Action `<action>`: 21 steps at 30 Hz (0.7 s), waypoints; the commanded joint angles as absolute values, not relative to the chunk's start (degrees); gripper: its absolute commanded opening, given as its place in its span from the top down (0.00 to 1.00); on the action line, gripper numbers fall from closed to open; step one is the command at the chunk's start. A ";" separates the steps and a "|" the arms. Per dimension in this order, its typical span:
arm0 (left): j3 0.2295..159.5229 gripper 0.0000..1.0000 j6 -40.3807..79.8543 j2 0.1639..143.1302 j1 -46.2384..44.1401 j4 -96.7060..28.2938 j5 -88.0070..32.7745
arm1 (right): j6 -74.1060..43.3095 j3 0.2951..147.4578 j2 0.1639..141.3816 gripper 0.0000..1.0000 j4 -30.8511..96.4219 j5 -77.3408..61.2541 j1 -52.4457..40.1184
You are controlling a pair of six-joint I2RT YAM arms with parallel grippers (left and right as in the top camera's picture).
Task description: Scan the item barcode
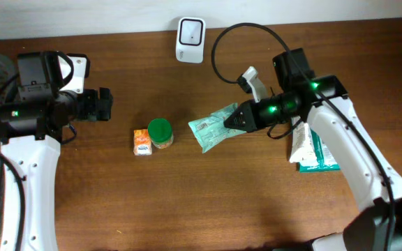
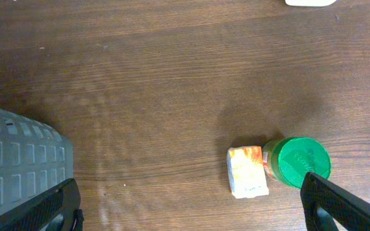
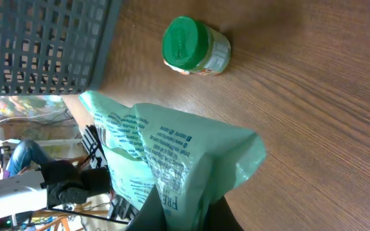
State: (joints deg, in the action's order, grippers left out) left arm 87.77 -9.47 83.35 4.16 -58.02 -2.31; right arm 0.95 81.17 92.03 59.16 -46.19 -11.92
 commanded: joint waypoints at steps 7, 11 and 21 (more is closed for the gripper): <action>88.23 0.01 -10.39 83.24 4.40 -57.98 -2.11 | -5.04 89.76 89.67 0.96 59.79 -28.95 -13.74; 88.23 0.01 -10.39 83.24 4.40 -58.00 -2.11 | -5.13 100.68 94.06 0.96 57.49 -8.73 -18.13; 88.23 0.01 -10.39 83.24 4.40 -57.98 -2.11 | 24.60 104.47 111.90 0.96 9.19 20.23 -24.08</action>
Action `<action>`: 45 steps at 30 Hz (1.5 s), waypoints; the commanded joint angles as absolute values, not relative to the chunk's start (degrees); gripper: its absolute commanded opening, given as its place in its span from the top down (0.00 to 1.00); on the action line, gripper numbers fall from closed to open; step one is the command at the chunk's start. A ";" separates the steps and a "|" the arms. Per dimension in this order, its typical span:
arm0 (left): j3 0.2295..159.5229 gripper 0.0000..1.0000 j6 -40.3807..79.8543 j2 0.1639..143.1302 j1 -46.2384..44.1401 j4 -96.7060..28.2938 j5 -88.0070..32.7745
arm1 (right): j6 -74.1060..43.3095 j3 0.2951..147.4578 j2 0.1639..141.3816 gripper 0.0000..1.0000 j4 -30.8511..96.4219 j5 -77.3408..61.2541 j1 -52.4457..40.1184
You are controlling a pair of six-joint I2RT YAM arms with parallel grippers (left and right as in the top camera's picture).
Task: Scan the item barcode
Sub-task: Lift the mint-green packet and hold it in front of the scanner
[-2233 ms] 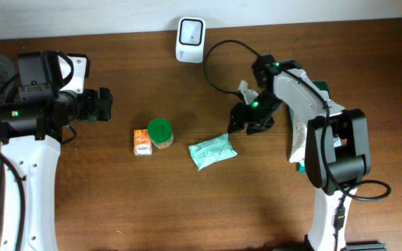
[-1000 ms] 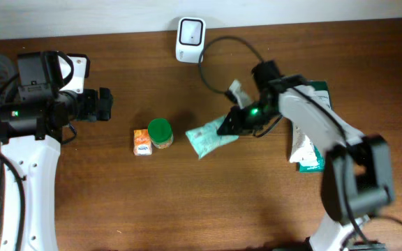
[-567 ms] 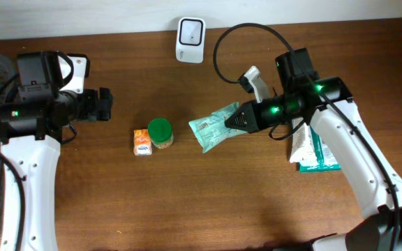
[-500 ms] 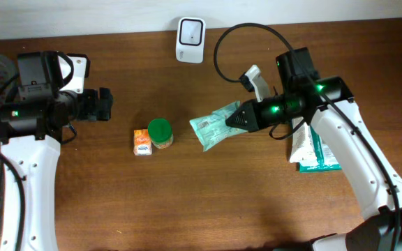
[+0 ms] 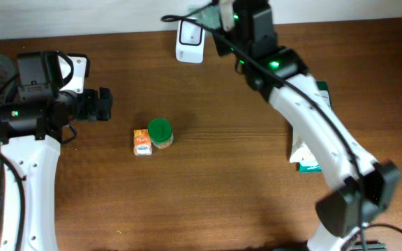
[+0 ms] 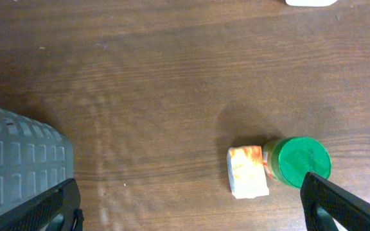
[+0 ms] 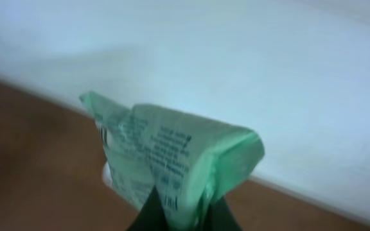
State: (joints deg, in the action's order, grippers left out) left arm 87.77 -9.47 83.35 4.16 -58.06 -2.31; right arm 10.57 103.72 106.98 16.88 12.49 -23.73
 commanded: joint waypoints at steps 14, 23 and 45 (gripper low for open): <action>88.23 0.01 -10.39 83.24 4.40 -57.98 -2.11 | 56.53 104.47 133.03 0.96 -24.53 18.26 -24.14; 88.23 0.01 -10.39 83.24 4.40 -57.98 -2.11 | 59.79 104.47 135.50 0.96 -25.47 15.16 -24.29; 88.23 0.01 -10.39 83.24 4.40 -57.98 -2.11 | 67.70 104.44 138.87 0.96 -35.38 19.49 -24.82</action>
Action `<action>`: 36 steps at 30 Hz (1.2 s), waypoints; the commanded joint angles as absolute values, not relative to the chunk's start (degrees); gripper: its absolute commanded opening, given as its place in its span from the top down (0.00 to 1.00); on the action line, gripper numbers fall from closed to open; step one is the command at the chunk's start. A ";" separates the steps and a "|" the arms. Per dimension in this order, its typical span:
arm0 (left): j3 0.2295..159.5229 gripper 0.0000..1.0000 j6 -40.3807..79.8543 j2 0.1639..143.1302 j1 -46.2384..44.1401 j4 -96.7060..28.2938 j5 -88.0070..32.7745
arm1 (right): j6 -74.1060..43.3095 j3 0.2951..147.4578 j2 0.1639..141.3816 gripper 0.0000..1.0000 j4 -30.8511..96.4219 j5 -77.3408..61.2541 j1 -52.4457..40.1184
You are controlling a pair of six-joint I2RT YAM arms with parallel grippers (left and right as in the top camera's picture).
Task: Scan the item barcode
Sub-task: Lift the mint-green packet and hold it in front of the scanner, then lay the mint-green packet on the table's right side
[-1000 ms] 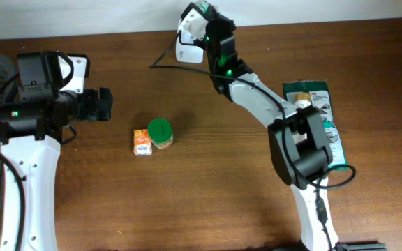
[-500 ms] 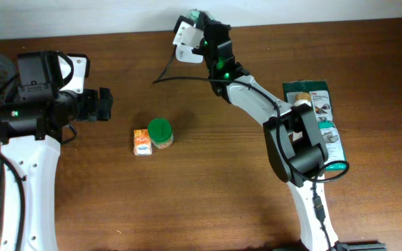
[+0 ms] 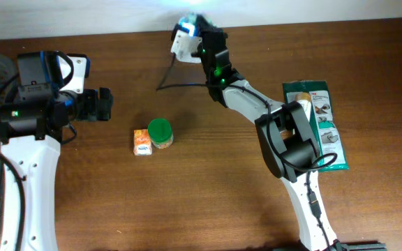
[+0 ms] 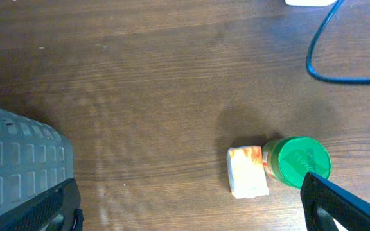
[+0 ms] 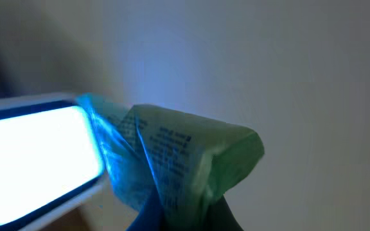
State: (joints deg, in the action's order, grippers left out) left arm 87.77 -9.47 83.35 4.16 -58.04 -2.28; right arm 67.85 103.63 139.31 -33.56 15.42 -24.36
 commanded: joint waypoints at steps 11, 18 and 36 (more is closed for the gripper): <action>88.23 0.01 -10.39 83.24 4.40 -57.98 -2.11 | 37.10 104.44 117.97 0.96 -3.95 23.18 -25.85; 88.23 0.01 -10.39 83.24 4.40 -58.00 -2.11 | -5.61 104.44 101.23 0.96 42.09 17.43 -20.60; 88.23 0.01 -10.39 83.24 4.40 -58.00 -2.11 | -14.04 87.31 103.61 0.96 60.95 -9.56 12.75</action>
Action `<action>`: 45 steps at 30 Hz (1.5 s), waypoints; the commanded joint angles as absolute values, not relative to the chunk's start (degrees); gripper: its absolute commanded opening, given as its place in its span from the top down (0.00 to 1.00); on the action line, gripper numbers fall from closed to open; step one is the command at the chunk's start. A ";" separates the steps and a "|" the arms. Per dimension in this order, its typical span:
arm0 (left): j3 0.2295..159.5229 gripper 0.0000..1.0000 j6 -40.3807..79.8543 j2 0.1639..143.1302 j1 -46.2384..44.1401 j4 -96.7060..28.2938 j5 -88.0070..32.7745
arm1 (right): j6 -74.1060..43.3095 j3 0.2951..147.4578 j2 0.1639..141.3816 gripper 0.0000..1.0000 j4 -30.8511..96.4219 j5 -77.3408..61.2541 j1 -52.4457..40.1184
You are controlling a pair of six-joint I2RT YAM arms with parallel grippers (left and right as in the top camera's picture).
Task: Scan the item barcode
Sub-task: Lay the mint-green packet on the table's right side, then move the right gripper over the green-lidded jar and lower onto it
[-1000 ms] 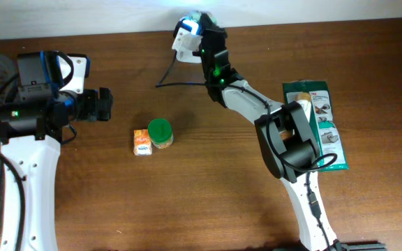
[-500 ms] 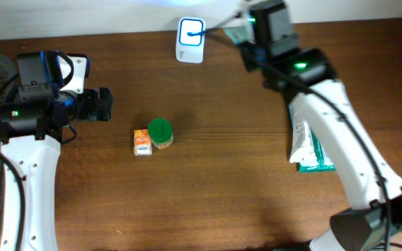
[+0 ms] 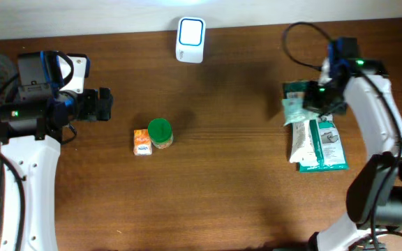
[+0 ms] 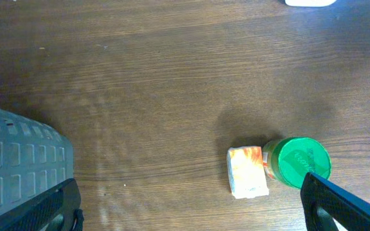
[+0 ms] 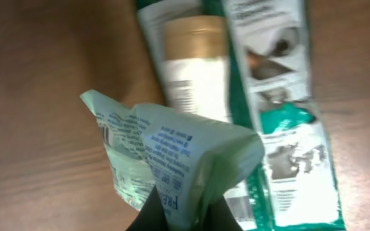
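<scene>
My right gripper point(image 5: 184, 215) is shut on a pale green plastic pouch point(image 5: 172, 154) with blue print and a small barcode. In the overhead view the right gripper point(image 3: 311, 99) holds the green pouch point(image 3: 295, 109) above the flat packets at the table's right side. The white barcode scanner point(image 3: 190, 31) stands at the back edge, far to the left of the pouch. My left gripper point(image 4: 188, 208) stays open over the left part of the table, nothing between its fingers.
Flat green-and-white packets point(image 3: 318, 143) lie at the right, under the pouch. A green-lidded jar point(image 3: 160, 132) and a small orange-white box point(image 3: 142, 141) sit left of centre. A grey crate point(image 4: 18, 160) stands at the far left.
My right gripper has moved from the scanner at the back edge to the right side of the table, still shut on the green pouch, now over the flat packets. The left arm has not moved.
My right gripper held the green pouch low over the table's middle. Then it held the pouch up near the scanner, and then right against the scanner's lit window. Now the pouch hangs over the packets at the right. The left arm stayed put throughout.
</scene>
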State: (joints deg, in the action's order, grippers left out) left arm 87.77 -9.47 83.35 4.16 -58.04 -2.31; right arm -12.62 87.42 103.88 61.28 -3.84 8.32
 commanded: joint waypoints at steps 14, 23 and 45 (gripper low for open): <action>88.23 0.01 -10.39 83.24 4.40 -57.98 -2.11 | -17.06 79.57 103.68 0.95 54.37 -15.90 26.81; 88.23 0.01 -10.39 83.24 4.40 -57.98 -2.11 | -15.03 79.24 103.59 0.51 58.04 -13.93 22.06; 88.23 0.01 -10.39 83.24 4.40 -57.98 -2.11 | -10.98 103.18 112.62 0.01 48.88 -9.89 -28.64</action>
